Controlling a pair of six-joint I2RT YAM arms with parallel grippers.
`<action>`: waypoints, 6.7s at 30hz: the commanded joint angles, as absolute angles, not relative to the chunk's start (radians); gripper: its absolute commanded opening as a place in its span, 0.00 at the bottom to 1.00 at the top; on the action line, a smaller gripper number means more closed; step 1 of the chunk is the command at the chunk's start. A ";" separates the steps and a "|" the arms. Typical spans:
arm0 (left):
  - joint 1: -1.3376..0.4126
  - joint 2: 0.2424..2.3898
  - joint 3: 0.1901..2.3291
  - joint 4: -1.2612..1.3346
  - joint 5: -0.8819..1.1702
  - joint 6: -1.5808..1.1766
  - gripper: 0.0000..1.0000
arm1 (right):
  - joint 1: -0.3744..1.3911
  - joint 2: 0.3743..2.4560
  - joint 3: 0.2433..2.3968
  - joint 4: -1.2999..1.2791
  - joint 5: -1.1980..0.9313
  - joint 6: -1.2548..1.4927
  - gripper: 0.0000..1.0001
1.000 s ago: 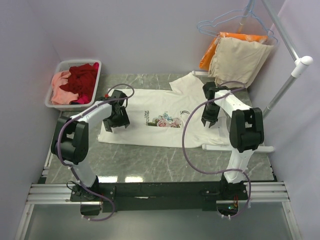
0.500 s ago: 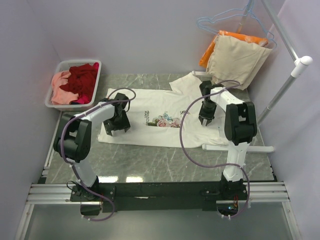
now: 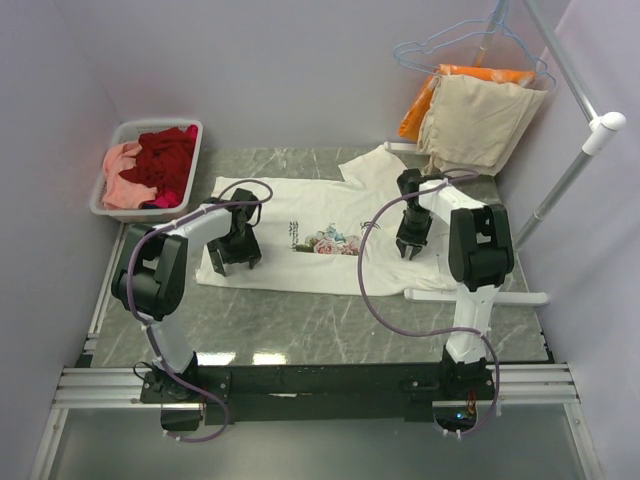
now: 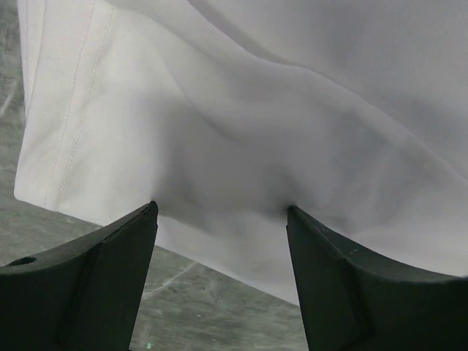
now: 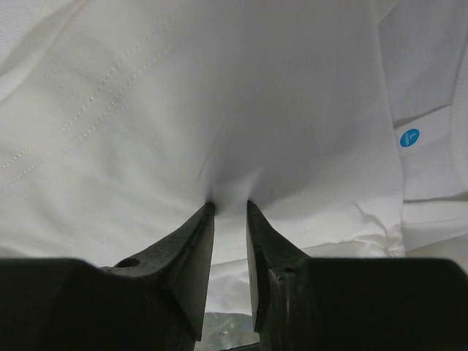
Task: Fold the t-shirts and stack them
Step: Fold the tshirt
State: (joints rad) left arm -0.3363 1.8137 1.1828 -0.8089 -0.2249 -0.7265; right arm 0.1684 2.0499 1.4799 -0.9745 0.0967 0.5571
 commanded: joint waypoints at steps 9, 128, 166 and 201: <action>-0.353 1.752 1.032 -0.850 -0.193 -0.729 0.77 | 0.176 1.993 1.341 -0.968 0.127 0.561 0.31; -0.187 2.243 2.106 -1.019 -0.463 -0.647 0.01 | 0.091 2.570 2.553 -0.586 0.091 0.400 0.66; -0.189 1.987 1.775 -1.023 -0.471 -0.729 0.01 | 0.140 2.409 2.134 -1.147 0.130 0.505 0.43; -0.186 1.876 1.620 -0.992 -0.497 -0.741 0.01 | 0.203 2.476 2.407 -0.910 0.206 0.430 0.52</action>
